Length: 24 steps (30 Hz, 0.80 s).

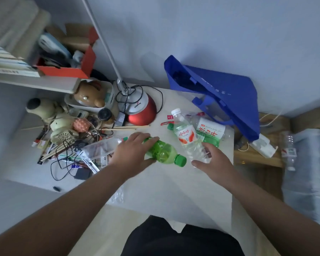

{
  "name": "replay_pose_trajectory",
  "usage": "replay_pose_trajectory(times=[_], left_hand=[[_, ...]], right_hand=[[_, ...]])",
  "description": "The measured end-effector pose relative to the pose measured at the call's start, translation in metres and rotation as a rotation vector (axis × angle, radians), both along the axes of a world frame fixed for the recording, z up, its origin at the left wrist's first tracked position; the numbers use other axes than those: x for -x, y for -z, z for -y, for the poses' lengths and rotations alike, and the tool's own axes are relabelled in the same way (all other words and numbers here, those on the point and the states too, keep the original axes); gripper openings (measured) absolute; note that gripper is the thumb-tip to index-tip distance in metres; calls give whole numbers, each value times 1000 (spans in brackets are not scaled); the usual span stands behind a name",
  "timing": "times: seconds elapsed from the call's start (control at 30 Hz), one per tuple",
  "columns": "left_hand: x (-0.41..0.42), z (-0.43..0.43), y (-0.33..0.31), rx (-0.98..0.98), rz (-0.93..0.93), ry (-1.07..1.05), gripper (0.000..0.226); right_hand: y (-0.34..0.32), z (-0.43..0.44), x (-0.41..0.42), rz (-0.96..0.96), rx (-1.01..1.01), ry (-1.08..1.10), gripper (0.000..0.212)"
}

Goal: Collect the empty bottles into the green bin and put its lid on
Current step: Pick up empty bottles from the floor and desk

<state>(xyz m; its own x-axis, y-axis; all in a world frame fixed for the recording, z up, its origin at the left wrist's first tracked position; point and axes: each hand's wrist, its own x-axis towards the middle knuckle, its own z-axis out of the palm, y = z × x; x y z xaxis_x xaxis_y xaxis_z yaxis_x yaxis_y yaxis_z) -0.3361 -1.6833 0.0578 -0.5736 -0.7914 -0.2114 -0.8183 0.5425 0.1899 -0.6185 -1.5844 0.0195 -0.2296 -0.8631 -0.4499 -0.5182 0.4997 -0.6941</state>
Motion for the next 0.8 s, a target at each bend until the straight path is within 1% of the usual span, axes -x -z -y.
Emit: replay_pose_trajectory(times=[0.1,0.17,0.2,0.3,0.43,0.57,0.63,0.7,0.8], left_hand=[[-2,-59,-12,-92,-117,-320,76],[-4,-101,-16,-161,-186,-529,78],[-6,-125,-17,-193,-216,-643,79],[-18,-202,-15,-299,-346,-972,79],[-38,-310,-3,-466,-615,-1349,70],[-56,-413,9,-487,-848,-1705,65],[-59,-463,13,-483,-1030,-1872,53],[-62,-508,14,-459,-1186,-2004,40],[-67,-584,21,-372,-1281,-2187,27]], right_hand=[[-3,-13,4,60,0,-57,53],[-1,-20,4,106,-36,-101,64],[-1,-25,2,122,-48,-148,64],[-1,-40,-11,139,-63,-320,54],[-1,-64,-45,155,-100,-554,60],[0,-89,-95,158,-149,-771,64],[1,-105,-124,130,-170,-891,69],[1,-123,-153,99,-197,-997,70],[5,-161,-206,48,-230,-1158,63]])
